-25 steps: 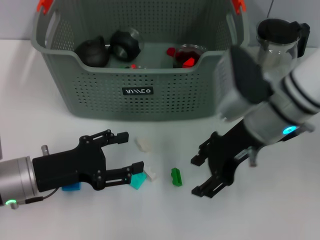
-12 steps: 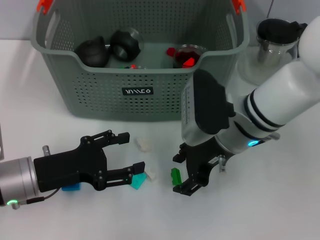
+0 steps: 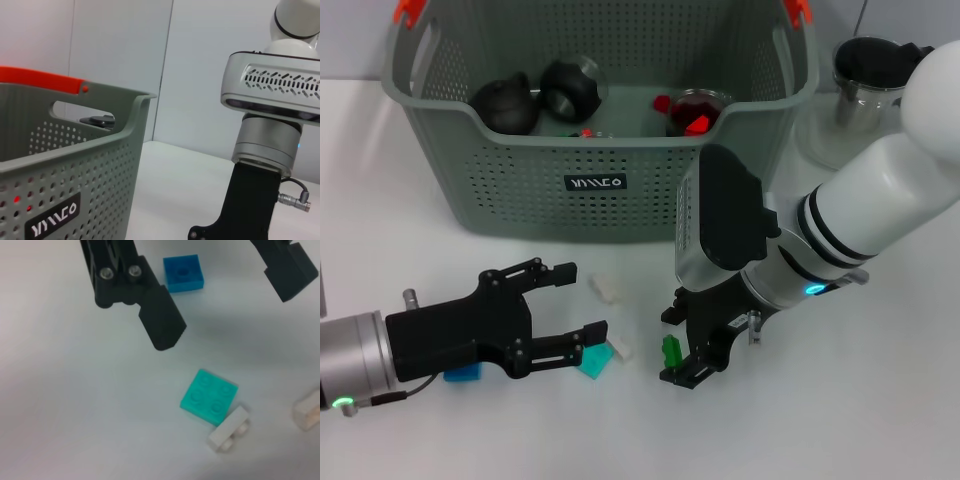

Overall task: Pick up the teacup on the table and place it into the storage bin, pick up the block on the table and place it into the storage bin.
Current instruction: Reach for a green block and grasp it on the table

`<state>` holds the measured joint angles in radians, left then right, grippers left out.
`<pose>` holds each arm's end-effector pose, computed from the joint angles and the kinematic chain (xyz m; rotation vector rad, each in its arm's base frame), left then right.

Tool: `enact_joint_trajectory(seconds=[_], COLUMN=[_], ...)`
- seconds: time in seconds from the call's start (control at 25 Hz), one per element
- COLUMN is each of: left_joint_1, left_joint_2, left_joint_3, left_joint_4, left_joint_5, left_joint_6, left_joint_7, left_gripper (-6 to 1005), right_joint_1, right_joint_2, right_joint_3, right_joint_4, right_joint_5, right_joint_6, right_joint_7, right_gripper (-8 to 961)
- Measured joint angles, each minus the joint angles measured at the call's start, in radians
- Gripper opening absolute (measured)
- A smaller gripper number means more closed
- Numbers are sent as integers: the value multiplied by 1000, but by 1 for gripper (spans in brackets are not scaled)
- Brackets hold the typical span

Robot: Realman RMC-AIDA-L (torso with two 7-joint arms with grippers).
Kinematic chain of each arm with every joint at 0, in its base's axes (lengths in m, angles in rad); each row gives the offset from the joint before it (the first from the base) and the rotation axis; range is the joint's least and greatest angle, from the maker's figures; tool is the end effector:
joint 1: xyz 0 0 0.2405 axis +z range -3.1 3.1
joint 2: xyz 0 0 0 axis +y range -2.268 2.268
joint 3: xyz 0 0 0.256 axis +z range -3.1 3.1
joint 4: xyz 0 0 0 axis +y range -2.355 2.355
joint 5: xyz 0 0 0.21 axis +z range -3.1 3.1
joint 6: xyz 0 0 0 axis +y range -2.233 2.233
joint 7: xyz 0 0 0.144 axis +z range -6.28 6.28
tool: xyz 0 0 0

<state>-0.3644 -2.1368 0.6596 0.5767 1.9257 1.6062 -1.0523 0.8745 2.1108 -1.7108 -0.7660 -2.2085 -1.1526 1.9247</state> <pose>-0.2918 0.2712 -0.0268 -2.6410 -0.4854 -0.8252 0.1495 0.3560 -0.1238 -3.0775 0.0433 -0.4662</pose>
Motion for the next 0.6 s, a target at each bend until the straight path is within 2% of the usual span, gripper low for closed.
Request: enact_joint_trajectory(seconds=[0.16, 0.36, 0.6], left_joint_1=[-1, -2, -5], left_joint_2=[0, 0, 0], left_joint_3=[0, 0, 0], left_joint_4=[0, -1, -2], left_joint_5=[2, 2, 2], left_joint_6=[-5, -5, -5], left_joint_7=[0, 0, 0], left_gripper=[828, 828, 828], right_joint_1=[2, 16, 31], right_joint_2=[0, 1, 1], right_joint_3=[-3, -5, -5], right_joint_4=[13, 43, 74], right_joint_5=[18, 27, 39], right_joint_6=[15, 23, 31], right_joint_7=[-1, -11, -11], right_gripper=[775, 693, 468])
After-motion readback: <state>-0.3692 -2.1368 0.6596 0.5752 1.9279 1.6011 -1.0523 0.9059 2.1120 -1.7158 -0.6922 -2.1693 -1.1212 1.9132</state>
